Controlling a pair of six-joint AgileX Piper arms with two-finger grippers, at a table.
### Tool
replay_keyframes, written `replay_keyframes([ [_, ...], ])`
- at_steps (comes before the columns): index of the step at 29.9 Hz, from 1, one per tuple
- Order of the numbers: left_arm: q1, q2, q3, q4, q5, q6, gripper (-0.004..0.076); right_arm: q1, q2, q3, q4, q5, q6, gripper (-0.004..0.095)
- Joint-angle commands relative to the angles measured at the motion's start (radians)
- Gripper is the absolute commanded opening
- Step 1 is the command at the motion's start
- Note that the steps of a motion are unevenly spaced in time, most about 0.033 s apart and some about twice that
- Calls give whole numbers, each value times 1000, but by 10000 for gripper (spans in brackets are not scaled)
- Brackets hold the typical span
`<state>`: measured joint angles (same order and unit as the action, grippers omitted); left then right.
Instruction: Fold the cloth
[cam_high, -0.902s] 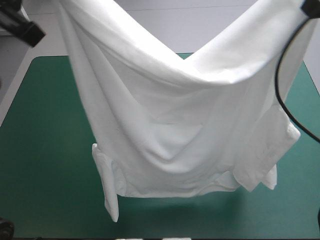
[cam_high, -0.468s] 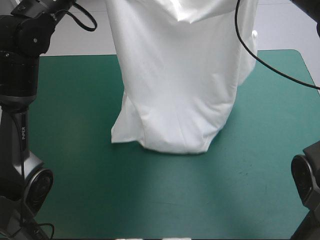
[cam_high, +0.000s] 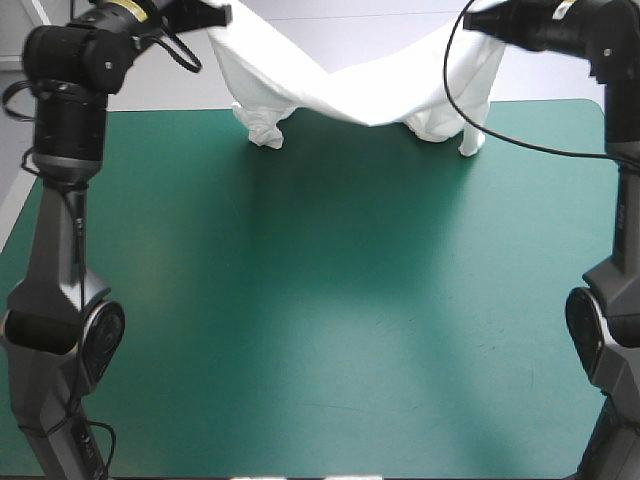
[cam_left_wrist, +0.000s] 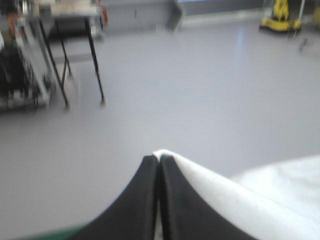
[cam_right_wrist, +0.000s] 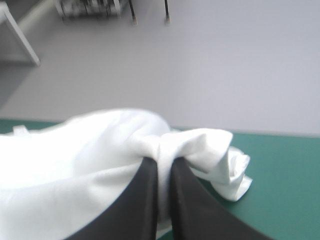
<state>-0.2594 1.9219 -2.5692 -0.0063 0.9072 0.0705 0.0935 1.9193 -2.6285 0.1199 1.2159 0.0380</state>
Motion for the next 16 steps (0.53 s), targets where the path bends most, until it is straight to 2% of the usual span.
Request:
replay_keyframes([
  [1,1,28,-17,14,162,-14,-9,-18,8,60,-9,2,43,-19],
  [4,1,93,-15,-16,312,-14,-9,-18,31,174,22,2,47,-19],
  [7,1,154,4,-79,378,-23,-9,-18,33,331,37,2,47,-19],
  [11,-1,164,133,-151,380,-35,-9,-18,-11,617,58,2,24,-19],
  [16,-3,54,508,-151,347,-27,-9,-29,-136,969,60,-63,13,-19],
])
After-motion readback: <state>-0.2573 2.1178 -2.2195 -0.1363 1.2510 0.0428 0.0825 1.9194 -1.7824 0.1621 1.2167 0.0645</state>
